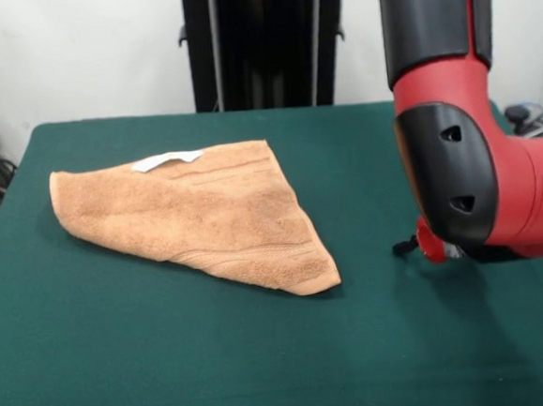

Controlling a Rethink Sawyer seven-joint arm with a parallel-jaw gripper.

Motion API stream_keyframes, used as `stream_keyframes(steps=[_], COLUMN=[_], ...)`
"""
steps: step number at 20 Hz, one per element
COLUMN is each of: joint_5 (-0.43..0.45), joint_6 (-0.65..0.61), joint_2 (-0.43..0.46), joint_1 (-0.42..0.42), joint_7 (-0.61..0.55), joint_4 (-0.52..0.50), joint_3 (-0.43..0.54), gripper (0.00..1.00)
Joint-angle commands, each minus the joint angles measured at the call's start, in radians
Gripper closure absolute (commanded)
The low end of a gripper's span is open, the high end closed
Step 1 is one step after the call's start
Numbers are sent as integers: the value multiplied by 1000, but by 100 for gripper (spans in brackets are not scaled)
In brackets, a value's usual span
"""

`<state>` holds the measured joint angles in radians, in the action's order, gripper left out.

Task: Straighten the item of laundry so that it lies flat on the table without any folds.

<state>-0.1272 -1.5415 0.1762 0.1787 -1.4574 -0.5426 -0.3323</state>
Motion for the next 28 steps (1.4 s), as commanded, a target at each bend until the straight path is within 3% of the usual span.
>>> stream_keyframes(steps=[1,7,28], joint_5=[84,77,135], joint_6=[594,756,1123], joint_2=[-51,-100,-221], joint_1=[-47,-49,-66], joint_7=[-213,-234,-167], joint_4=[-145,-256,-493], joint_3=[79,113,176], gripper=[0,0,0])
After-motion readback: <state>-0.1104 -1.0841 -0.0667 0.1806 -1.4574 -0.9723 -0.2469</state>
